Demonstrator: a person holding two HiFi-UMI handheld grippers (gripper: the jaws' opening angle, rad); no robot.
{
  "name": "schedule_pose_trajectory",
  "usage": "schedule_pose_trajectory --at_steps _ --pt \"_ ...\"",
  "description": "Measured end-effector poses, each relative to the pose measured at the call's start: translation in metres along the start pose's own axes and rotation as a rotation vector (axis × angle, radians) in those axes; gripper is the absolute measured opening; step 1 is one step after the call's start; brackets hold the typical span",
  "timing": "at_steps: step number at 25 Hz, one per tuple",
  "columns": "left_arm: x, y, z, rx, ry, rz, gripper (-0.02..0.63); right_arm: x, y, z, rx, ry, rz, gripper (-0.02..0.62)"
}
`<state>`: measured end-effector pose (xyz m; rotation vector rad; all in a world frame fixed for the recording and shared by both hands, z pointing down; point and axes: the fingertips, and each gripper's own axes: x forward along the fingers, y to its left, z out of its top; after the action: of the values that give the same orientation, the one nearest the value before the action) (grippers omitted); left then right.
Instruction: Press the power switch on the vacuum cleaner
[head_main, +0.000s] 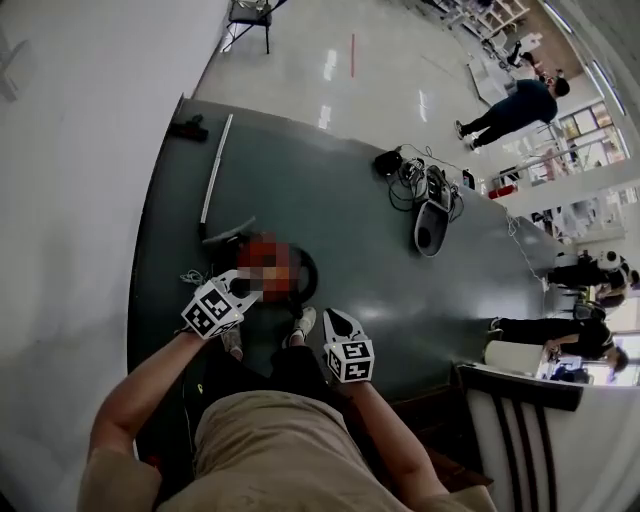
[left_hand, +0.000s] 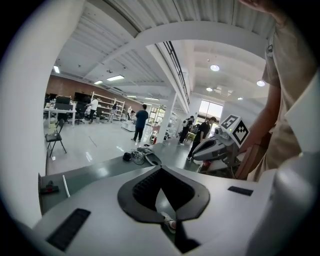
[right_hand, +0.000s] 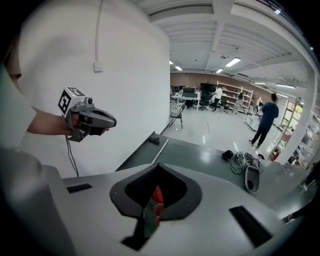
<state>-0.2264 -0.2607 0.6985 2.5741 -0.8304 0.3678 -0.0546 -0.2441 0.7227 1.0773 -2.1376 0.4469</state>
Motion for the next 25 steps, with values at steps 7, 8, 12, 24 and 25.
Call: schedule_pose_trajectory --at_steps 7,8,12,24,25 --pt "0.019 0.015 -0.053 -0.168 -0.007 0.101 0.006 0.07 0.004 -0.035 -0.113 0.039 0.087 0.009" --pt "0.024 0.019 -0.058 -0.191 -0.006 0.119 0.006 0.083 0.003 -0.042 -0.116 0.042 0.095 0.009" --pt "0.055 0.03 -0.072 -0.272 0.0 0.164 0.006 0.136 -0.013 -0.076 -0.101 0.064 0.122 0.009" --pt "0.15 0.06 -0.183 -0.347 0.209 0.182 0.006 0.294 -0.033 -0.227 -0.081 0.261 0.162 0.009" --pt "0.159 0.062 -0.189 -0.357 0.219 0.174 0.006 0.306 -0.036 -0.237 -0.092 0.281 0.164 0.009"
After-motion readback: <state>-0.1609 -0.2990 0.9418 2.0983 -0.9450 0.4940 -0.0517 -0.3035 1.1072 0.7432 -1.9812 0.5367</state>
